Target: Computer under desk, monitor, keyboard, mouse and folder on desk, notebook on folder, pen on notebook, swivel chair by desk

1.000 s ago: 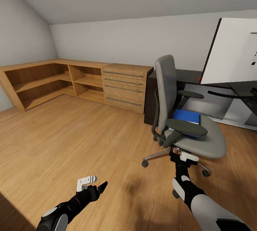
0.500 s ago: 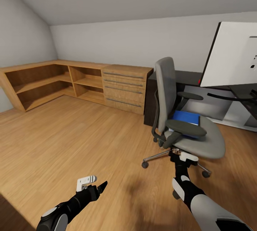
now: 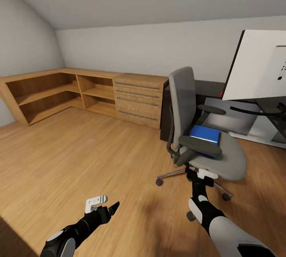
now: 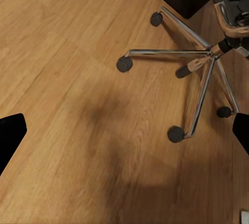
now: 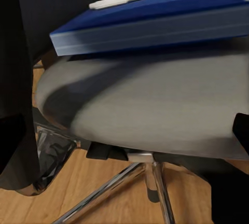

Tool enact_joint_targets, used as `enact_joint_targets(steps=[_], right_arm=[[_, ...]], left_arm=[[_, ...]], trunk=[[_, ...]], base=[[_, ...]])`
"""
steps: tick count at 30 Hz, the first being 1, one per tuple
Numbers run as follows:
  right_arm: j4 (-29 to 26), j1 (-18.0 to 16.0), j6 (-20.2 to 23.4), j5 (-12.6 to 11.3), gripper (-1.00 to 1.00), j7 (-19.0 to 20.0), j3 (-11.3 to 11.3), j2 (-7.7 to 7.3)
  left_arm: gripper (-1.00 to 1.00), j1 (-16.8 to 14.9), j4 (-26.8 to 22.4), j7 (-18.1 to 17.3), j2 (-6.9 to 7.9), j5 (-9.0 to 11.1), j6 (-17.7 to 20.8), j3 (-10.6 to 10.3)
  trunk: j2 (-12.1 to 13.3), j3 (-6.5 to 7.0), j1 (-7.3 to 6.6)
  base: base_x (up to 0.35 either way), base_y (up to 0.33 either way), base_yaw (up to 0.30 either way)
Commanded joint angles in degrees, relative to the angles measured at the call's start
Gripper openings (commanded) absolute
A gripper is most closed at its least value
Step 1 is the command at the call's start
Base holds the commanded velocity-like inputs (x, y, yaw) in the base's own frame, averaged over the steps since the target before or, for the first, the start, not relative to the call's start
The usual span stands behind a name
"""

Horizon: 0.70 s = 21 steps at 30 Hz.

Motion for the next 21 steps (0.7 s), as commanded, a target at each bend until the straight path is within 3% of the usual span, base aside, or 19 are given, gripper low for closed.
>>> enact_joint_targets(steps=[1,13,21], right_arm=[[0.04,-0.04,-0.28,-0.27,1.00,0.27,-0.23,0.04],[0.05,-0.03,-0.31,-0.22,1.00,0.29,-0.23,0.06],[-0.02,-0.03,-0.31,-0.22,1.00,0.22,-0.23,0.04]], left_arm=[[1.00,-0.04,-0.04,-0.21,-0.05,0.24,0.41,0.15],[1.00,-0.05,-0.04,-0.21,-0.04,0.36,0.35,0.24],[1.00,-0.02,-0.04,-0.14,-0.10,0.28,0.30,0.23]], trunk=[[-0.02,-0.05,-0.01],[-0.02,-0.05,-0.01],[-0.02,-0.05,-0.01]], base=[[0.000,0.000,0.000],[-0.007,-0.004,0.000],[-0.146,-0.172,0.000]])
